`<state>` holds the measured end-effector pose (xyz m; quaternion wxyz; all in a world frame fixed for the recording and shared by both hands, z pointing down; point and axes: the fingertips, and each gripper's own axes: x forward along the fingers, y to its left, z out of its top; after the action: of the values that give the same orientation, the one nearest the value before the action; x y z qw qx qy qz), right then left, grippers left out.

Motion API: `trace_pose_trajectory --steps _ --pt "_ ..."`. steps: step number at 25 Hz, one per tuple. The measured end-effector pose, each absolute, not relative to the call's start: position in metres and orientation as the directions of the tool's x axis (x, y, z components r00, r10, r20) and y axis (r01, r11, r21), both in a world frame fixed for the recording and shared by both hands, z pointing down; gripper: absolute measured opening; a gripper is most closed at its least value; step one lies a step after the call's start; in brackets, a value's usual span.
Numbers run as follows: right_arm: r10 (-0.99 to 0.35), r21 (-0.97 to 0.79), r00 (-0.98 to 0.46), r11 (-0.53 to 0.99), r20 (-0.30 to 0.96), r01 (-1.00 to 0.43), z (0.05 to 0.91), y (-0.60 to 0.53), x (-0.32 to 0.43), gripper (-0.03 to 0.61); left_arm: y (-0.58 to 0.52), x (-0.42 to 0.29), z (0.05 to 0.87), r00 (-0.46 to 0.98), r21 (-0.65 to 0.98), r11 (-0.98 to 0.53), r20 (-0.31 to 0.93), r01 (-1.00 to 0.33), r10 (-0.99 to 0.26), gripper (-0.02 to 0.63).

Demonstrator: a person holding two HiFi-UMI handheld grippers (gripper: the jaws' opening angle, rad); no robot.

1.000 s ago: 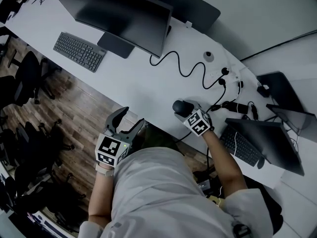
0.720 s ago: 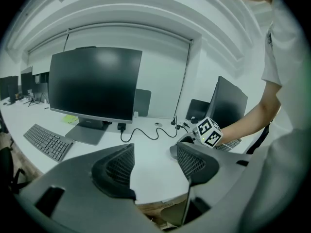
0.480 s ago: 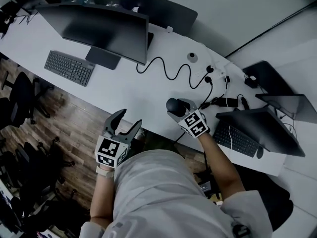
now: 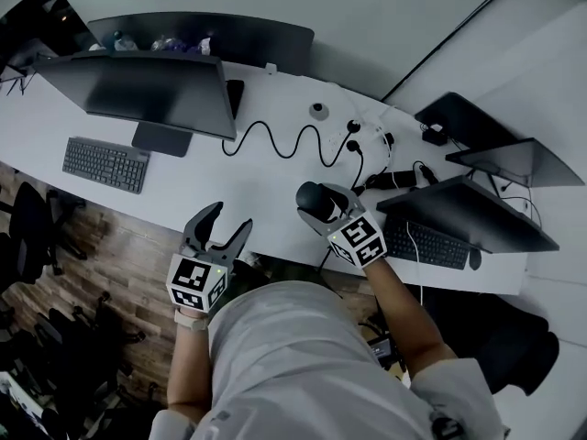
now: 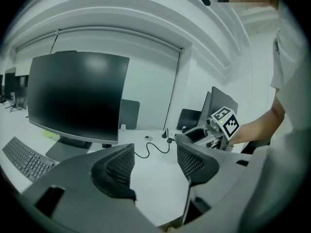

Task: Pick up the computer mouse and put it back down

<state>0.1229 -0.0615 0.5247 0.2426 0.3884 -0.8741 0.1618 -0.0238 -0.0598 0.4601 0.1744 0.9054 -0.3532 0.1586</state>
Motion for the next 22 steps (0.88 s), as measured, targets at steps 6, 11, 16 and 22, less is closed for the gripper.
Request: trace_pose_trajectory --steps 6,11,16,22 --pt "-0.691 -0.102 -0.561 0.586 0.457 -0.804 0.475 -0.053 0.135 0.295 -0.072 -0.009 0.447 0.745 0.215 -0.727 0.358 -0.653 -0.563 0.272" --pt "-0.754 -0.084 -0.530 0.544 0.389 -0.835 0.440 -0.044 0.145 0.296 -0.080 0.006 0.432 0.783 0.210 -0.766 0.323 -0.608 -0.532 0.272" --pt "-0.811 -0.071 -0.484 0.490 0.329 -0.869 0.411 -0.032 0.156 0.296 -0.085 0.015 0.424 0.816 0.215 -0.798 0.299 -0.564 -0.496 0.272" --pt "-0.868 -0.034 -0.429 0.435 0.248 -0.900 0.381 -0.016 0.167 0.295 -0.089 0.026 0.418 0.845 0.228 -0.823 0.276 -0.521 -0.458 0.272"
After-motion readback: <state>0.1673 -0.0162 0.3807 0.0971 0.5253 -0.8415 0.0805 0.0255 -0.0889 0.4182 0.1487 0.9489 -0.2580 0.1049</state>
